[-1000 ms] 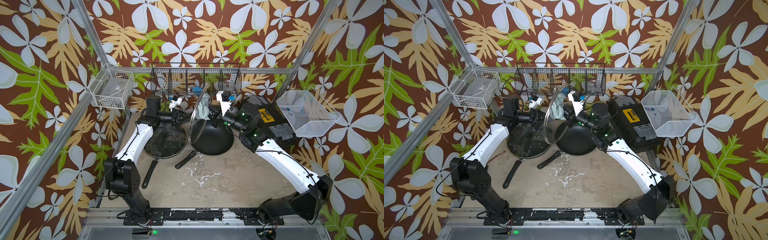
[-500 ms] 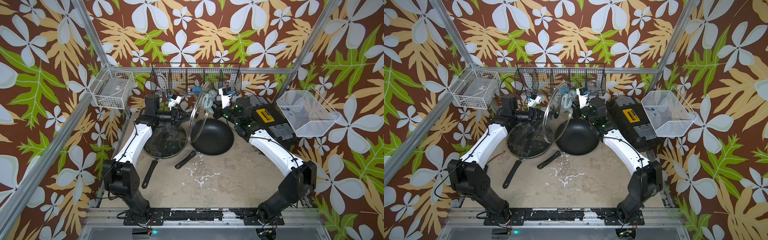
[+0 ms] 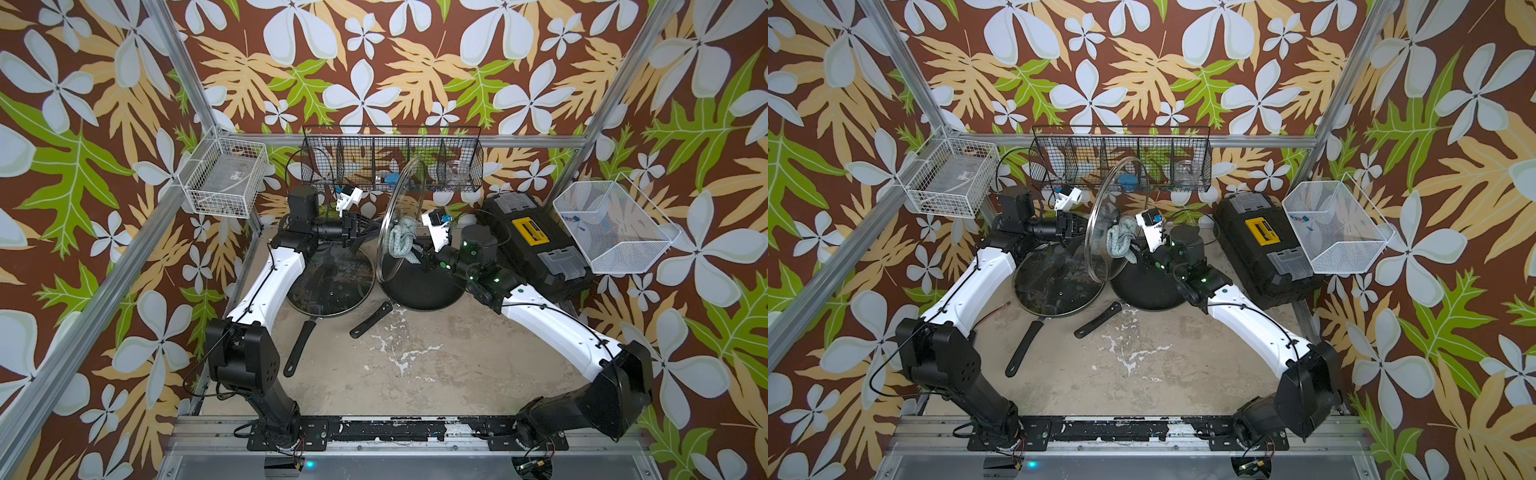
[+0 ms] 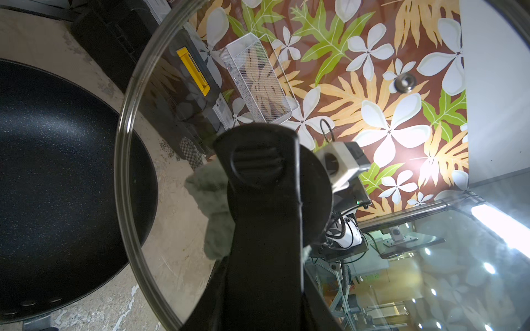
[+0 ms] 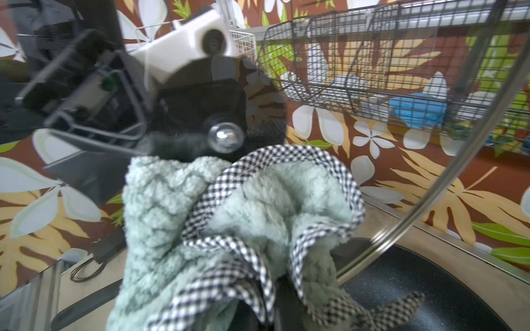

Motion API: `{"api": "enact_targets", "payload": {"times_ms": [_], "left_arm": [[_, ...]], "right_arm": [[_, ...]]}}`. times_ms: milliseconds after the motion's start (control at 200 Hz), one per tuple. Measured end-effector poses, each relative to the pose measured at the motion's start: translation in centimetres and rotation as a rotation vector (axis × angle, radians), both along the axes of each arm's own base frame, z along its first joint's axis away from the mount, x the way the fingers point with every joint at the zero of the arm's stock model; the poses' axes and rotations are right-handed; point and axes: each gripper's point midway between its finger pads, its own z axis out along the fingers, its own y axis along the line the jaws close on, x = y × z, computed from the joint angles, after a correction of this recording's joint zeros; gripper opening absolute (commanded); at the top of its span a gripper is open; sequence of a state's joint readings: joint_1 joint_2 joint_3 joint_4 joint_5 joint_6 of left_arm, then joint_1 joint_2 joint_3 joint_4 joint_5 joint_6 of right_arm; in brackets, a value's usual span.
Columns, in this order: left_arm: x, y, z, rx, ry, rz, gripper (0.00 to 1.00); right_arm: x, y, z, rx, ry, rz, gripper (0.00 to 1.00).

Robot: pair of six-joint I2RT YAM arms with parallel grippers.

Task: Wipe the pot lid with a cloth
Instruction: Wipe the pot lid.

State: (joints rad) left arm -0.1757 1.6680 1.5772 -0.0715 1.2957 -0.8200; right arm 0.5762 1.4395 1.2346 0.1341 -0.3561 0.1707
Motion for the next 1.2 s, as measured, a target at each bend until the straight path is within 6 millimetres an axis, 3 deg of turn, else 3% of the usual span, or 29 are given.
{"api": "enact_targets", "payload": {"times_ms": [300, 385, 465, 681, 846, 1021, 1201], "left_arm": [[0.5, 0.0, -0.6, 0.004, 0.014, 0.006, 0.0], [0.5, 0.0, -0.7, 0.004, 0.016, 0.007, 0.0], [0.6, 0.0, -0.7, 0.005, 0.017, 0.007, 0.0], [0.6, 0.0, -0.6, 0.002, 0.026, 0.008, 0.0], [0.6, 0.0, -0.3, -0.005, 0.034, 0.008, 0.0], [0.6, 0.0, -0.2, -0.008, 0.024, 0.006, 0.0], [0.2, 0.1, -0.2, -0.009, 0.022, 0.006, 0.0]], "right_arm": [[-5.9, 2.7, 3.7, 0.065, -0.065, 0.168, 0.0], [-6.7, 3.2, 2.8, 0.061, -0.05, 0.197, 0.0], [-6.6, 3.2, 0.4, 0.033, -0.007, 0.188, 0.0], [-4.6, 1.8, -6.1, -0.047, 0.109, 0.095, 0.0], [-0.9, -0.8, -8.3, -0.067, 0.154, -0.023, 0.0], [3.7, -2.3, -7.1, -0.054, 0.136, -0.1, 0.0], [7.4, -2.6, -3.4, -0.037, 0.062, -0.136, 0.0]]}}
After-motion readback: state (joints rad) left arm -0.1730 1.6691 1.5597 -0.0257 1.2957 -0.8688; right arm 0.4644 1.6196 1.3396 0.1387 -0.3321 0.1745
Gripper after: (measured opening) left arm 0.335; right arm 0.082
